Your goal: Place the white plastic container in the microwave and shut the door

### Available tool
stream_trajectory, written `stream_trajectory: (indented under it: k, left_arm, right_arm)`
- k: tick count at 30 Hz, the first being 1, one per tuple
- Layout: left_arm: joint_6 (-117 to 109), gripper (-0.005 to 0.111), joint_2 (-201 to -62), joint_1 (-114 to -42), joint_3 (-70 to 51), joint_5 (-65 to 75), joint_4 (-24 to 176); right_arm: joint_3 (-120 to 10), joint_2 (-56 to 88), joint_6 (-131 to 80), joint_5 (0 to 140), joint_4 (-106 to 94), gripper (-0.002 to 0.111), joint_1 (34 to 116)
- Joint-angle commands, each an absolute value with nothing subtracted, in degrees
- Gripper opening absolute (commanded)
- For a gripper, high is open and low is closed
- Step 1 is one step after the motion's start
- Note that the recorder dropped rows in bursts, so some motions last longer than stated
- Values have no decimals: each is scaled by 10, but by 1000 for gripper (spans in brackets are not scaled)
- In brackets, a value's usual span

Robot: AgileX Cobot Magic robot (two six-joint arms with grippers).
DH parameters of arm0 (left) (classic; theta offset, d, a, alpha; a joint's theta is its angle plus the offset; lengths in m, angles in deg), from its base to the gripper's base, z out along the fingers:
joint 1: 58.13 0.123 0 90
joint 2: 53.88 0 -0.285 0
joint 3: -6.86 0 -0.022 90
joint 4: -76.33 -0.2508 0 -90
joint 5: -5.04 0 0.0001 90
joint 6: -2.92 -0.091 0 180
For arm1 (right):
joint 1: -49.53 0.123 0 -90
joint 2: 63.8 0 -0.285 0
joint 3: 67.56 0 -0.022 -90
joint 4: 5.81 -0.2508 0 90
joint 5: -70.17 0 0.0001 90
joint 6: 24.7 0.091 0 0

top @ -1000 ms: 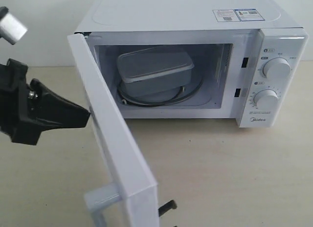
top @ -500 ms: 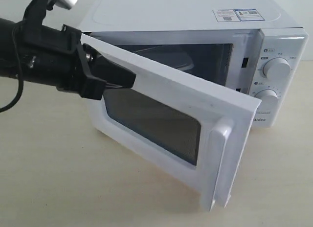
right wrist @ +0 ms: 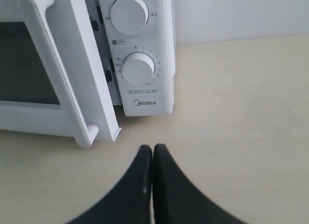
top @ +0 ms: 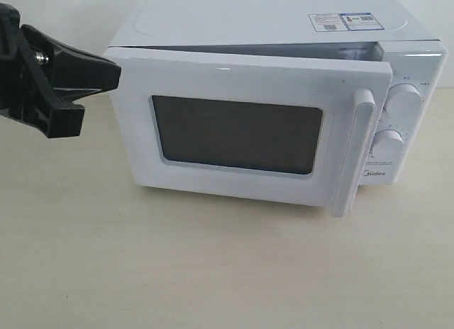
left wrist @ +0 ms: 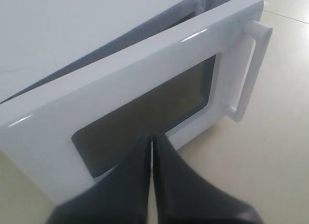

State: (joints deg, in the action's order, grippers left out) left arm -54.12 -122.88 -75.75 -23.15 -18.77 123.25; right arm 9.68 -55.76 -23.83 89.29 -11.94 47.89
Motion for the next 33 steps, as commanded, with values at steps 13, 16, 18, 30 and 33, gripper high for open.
stream_trajectory:
  k: [13, 16, 18, 30, 33]
  left_arm:
    - [-535, 4, -1244, -730, -238, -205, 1213]
    - [-535, 4, -1244, -724, -238, -205, 1213]
    - [-535, 4, -1244, -717, -238, -205, 1213]
    - [-535, 4, -1244, -699, -238, -205, 1215]
    - [-535, 4, -1244, -699, -238, -206, 1215]
  right_arm:
    - [97, -560, -217, 723, -113, 0, 479]
    - [97, -560, -201, 668, -113, 0, 479]
    - [97, -560, -201, 639, -113, 0, 479]
    - [97, -560, -196, 566, -113, 0, 479]
    - [78, -560, -175, 553, -106, 0, 479]
